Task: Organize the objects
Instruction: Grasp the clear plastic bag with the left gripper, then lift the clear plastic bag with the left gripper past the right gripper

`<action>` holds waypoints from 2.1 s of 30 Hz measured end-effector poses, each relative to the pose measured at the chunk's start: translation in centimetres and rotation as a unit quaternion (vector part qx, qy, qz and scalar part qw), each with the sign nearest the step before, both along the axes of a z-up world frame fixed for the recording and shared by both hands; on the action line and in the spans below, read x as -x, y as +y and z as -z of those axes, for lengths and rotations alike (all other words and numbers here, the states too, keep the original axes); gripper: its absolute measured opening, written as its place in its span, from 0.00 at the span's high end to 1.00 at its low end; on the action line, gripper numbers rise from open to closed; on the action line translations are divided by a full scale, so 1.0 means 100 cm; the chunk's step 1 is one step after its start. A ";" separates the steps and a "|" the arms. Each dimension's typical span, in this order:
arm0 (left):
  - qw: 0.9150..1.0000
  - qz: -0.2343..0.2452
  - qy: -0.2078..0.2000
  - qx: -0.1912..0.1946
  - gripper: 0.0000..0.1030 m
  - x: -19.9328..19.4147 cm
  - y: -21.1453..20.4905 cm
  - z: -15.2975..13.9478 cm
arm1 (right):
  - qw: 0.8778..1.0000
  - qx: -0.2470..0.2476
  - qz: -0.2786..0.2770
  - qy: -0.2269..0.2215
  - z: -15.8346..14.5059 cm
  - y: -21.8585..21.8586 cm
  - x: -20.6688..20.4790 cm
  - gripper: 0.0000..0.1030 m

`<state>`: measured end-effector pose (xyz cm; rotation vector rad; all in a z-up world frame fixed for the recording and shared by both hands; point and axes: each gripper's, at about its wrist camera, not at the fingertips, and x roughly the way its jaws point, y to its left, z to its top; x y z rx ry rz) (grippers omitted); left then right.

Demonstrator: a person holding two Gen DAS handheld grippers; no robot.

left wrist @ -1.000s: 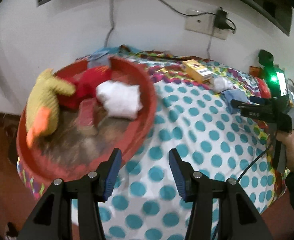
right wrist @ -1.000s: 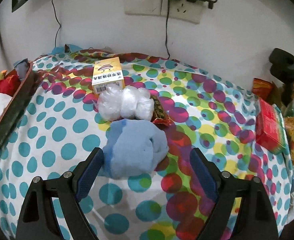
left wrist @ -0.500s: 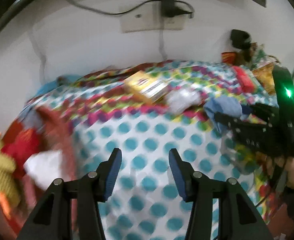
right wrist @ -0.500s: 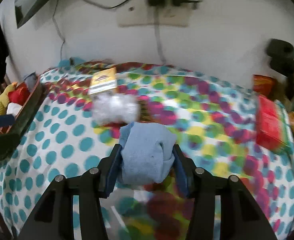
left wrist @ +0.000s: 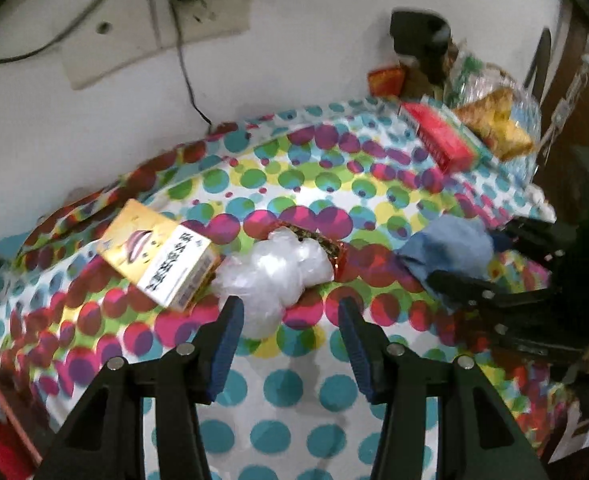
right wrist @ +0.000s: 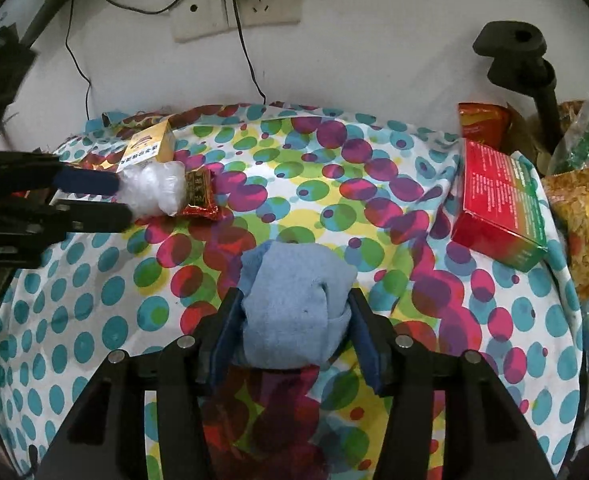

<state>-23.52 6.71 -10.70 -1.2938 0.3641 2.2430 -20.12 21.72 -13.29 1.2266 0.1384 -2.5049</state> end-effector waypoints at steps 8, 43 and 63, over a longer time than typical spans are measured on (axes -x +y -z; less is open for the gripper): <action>0.998 -0.002 0.033 0.044 0.51 0.016 0.009 0.013 | 1.000 -0.011 -0.005 -0.001 0.001 -0.002 -0.001 0.46; 0.999 0.038 0.024 -0.008 0.51 0.013 0.029 0.002 | 1.000 -0.017 -0.014 -0.002 0.002 -0.008 0.000 0.34; 0.999 0.008 0.027 -0.026 0.51 0.045 0.048 0.006 | 1.000 -0.017 -0.012 -0.002 0.004 -0.009 0.000 0.32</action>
